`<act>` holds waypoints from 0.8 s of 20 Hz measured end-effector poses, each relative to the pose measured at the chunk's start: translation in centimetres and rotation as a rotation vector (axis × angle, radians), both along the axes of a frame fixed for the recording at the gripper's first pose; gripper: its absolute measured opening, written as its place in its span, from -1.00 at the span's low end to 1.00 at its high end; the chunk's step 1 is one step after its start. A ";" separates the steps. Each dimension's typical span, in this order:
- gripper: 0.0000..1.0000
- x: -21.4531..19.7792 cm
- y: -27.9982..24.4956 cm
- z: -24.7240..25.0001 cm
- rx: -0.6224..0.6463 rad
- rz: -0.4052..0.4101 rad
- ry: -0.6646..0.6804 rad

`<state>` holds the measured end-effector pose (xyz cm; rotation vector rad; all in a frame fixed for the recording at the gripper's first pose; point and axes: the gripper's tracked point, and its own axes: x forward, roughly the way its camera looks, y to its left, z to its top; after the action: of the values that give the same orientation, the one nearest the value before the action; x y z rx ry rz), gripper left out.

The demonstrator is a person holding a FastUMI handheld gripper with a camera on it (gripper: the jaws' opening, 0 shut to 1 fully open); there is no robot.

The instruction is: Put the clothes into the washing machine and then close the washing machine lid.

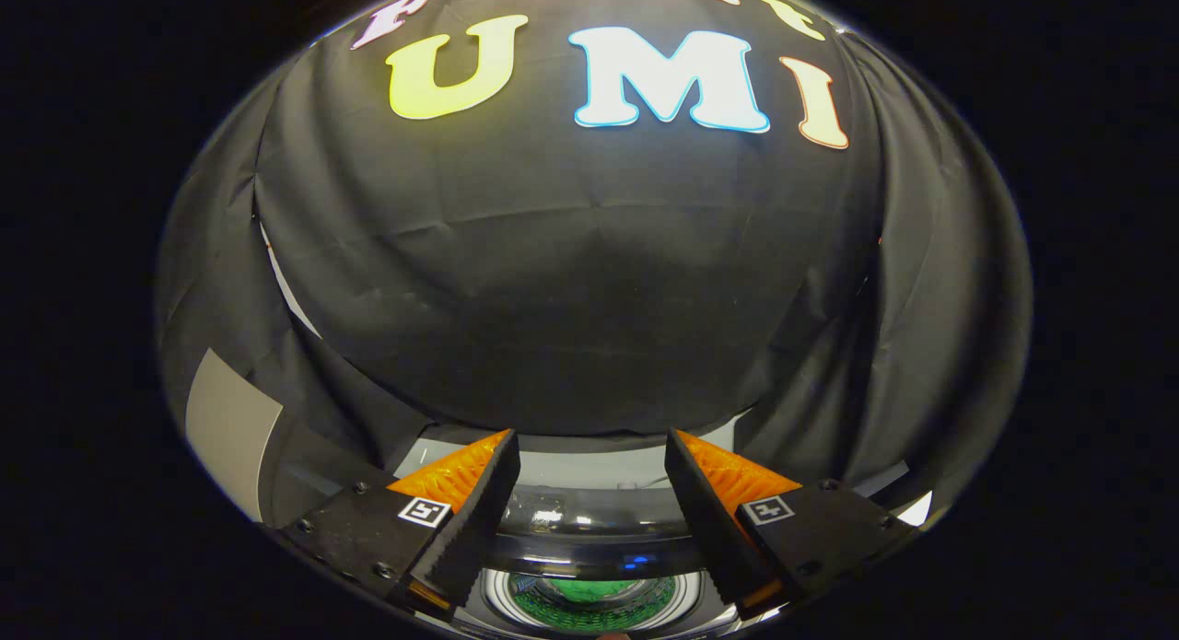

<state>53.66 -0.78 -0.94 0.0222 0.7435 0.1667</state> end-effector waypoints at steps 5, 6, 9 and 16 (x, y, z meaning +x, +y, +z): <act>0.98 -1.0 -0.2 0.3 0.009 0.004 -0.043; 0.98 -1.2 -0.3 0.4 0.008 0.003 -0.046; 0.98 -1.8 -0.3 0.4 0.008 0.003 -0.061; 0.98 -4.2 -0.7 0.7 0.011 -0.005 -0.103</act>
<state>49.49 -1.50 -0.27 0.0259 0.6398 0.1657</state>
